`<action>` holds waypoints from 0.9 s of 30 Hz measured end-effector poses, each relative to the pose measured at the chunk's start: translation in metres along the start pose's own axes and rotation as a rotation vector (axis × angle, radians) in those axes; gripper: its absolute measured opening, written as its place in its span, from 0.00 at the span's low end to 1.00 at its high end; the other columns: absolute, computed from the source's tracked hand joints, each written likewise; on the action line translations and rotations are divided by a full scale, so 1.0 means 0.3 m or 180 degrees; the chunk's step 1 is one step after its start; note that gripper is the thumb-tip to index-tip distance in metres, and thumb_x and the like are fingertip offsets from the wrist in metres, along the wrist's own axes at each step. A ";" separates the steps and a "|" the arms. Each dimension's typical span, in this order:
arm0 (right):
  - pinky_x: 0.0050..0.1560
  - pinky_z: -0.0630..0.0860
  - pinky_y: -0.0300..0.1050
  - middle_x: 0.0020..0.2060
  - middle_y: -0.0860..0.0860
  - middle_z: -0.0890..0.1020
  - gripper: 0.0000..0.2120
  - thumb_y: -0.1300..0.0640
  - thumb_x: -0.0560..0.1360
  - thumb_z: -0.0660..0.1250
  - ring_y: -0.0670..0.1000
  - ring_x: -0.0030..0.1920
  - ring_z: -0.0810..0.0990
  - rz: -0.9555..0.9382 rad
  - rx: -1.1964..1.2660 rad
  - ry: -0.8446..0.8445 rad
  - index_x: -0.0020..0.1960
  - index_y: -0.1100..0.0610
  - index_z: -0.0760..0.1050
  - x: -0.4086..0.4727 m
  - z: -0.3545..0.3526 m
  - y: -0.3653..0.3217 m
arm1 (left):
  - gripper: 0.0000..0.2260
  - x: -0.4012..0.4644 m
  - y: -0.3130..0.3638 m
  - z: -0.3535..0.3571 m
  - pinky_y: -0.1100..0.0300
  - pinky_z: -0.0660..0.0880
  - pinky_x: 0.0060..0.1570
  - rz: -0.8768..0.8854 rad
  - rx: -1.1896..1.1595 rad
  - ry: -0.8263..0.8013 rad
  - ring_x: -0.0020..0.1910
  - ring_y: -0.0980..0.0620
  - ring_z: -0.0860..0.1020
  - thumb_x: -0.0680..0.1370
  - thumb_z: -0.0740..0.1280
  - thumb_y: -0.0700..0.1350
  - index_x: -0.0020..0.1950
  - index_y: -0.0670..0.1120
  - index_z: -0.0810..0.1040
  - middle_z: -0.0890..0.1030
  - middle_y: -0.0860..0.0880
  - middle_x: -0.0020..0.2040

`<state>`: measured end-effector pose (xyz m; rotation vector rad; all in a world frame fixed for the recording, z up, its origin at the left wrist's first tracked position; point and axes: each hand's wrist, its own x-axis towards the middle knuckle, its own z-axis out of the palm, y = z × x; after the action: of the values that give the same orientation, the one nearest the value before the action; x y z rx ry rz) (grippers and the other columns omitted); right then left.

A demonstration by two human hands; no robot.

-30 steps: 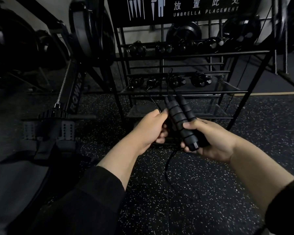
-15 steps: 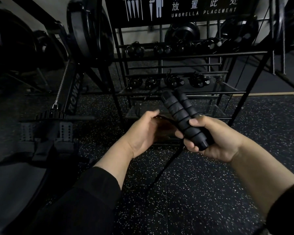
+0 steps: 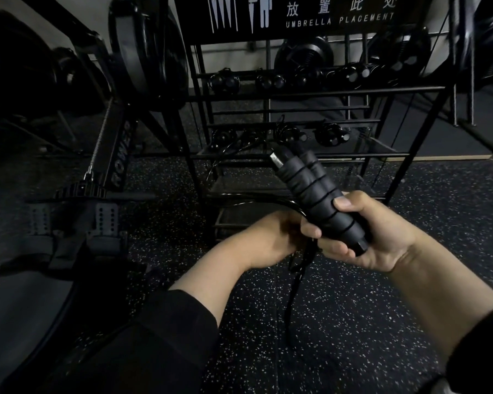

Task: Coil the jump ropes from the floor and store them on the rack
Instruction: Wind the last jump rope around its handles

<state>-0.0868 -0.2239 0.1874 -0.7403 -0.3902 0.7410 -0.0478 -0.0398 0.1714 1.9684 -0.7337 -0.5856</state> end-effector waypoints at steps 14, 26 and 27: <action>0.22 0.72 0.37 0.36 0.57 0.76 0.37 0.52 0.59 0.82 0.50 0.26 0.73 -0.0392 -0.0510 0.1512 0.64 0.56 0.71 -0.025 0.022 -0.062 | 0.13 -0.031 -0.113 -0.163 0.55 0.70 0.32 -0.0501 0.0969 0.1239 0.27 0.52 0.73 0.78 0.72 0.56 0.39 0.50 0.83 0.75 0.55 0.26; 0.23 0.72 0.39 0.35 0.61 0.80 0.22 0.57 0.68 0.67 0.52 0.27 0.75 -0.0194 -0.0804 0.2365 0.61 0.61 0.72 0.037 0.044 0.011 | 0.07 -0.027 -0.057 -0.064 0.54 0.76 0.44 -0.0539 0.1082 -0.0163 0.40 0.52 0.80 0.81 0.69 0.54 0.51 0.52 0.82 0.85 0.48 0.44; 0.23 0.72 0.39 0.35 0.61 0.80 0.21 0.57 0.69 0.67 0.52 0.27 0.75 -0.0181 -0.0805 0.2380 0.61 0.61 0.72 0.038 0.046 0.011 | 0.07 -0.024 -0.055 -0.059 0.55 0.76 0.47 -0.0531 0.1244 -0.0070 0.43 0.52 0.80 0.81 0.68 0.54 0.53 0.53 0.83 0.84 0.49 0.45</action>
<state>-0.0883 -0.2075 0.1952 -1.1756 0.1813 0.3202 -0.0372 -0.0176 0.1656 2.4052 -0.7439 -0.5972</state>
